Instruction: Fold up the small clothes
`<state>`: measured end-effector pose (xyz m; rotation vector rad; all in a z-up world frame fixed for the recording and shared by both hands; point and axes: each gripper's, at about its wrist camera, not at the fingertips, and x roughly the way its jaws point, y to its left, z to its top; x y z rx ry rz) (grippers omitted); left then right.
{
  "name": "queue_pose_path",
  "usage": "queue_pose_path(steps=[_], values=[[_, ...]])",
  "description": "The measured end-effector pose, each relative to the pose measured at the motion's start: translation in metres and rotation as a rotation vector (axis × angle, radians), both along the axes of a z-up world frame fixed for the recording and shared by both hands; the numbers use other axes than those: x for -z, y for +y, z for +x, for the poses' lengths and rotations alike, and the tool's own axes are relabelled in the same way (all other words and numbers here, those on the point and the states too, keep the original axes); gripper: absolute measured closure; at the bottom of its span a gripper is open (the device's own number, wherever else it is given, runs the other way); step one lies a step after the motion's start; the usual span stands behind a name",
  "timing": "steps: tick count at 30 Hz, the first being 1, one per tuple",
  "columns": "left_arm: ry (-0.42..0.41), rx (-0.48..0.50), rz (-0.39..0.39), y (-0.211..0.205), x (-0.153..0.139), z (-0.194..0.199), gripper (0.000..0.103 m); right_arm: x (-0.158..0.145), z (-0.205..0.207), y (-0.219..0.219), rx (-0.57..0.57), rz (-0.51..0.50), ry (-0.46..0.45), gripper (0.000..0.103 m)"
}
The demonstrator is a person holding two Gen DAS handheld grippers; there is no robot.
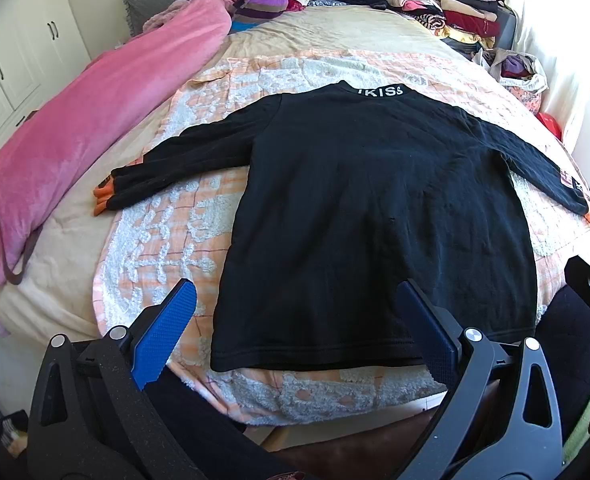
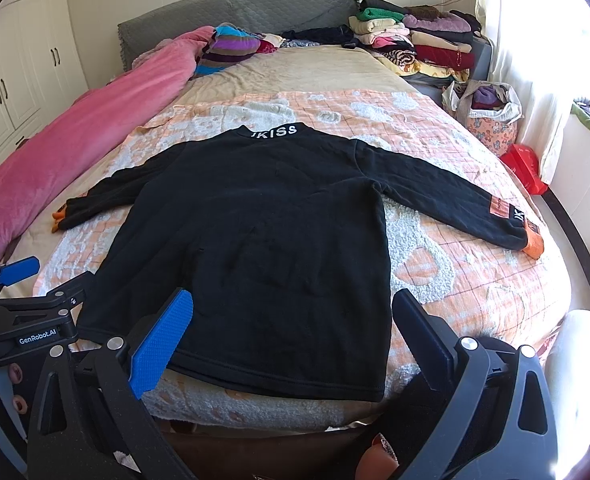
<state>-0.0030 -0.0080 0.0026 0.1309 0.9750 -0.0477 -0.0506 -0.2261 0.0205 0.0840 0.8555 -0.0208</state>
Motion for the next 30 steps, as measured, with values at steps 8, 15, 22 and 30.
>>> queue_pose_path(steps=[8,15,22,30], values=[[-0.002,0.0,0.0,0.0001,-0.0001,0.0001,0.009,-0.0001,0.0007,0.0003,-0.001,-0.001,0.002,0.004],[-0.006,-0.005,0.005,-0.0004,-0.0018,0.0002,0.009,-0.0003,0.0007,0.0003,-0.001,-0.002,0.001,0.004],[-0.006,-0.003,0.006,0.0,-0.0024,0.0005,0.009,-0.001,0.0008,-0.0018,0.003,-0.001,-0.002,0.004],[-0.01,-0.005,0.005,-0.001,-0.004,0.0027,0.009,-0.0029,0.002,-0.0038,0.009,-0.002,-0.01,0.004]])
